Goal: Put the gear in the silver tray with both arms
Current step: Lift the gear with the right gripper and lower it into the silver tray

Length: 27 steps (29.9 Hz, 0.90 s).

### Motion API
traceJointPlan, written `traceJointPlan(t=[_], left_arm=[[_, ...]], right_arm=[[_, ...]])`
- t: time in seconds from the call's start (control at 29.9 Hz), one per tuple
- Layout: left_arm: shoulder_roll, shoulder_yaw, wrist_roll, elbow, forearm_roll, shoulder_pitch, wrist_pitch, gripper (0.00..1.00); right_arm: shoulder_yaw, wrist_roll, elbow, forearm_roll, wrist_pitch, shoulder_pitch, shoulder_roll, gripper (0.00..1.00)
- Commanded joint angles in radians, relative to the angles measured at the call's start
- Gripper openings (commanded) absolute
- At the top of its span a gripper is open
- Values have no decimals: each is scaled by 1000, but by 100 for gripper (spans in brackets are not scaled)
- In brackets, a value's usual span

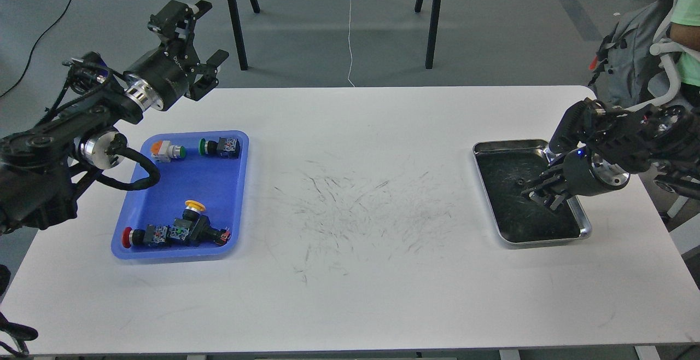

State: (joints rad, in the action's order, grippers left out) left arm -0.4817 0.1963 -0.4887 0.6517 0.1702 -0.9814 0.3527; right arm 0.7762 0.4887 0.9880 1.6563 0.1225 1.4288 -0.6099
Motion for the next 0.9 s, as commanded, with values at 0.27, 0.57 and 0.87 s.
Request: traceJointPlan(t=[0.27, 0.57, 0.87], left_arm=[[9, -2, 0, -4, 6, 1, 0, 100], [9, -2, 0, -6, 6, 6, 0, 100], [9, -2, 0, -4, 6, 3, 0, 100]], right_arm=[[-3, 0, -55, 0, -24, -51, 2, 2], [-6, 0, -74, -1, -23, -79, 13, 8], [-9, 0, -74, -9, -23, -79, 13, 27]])
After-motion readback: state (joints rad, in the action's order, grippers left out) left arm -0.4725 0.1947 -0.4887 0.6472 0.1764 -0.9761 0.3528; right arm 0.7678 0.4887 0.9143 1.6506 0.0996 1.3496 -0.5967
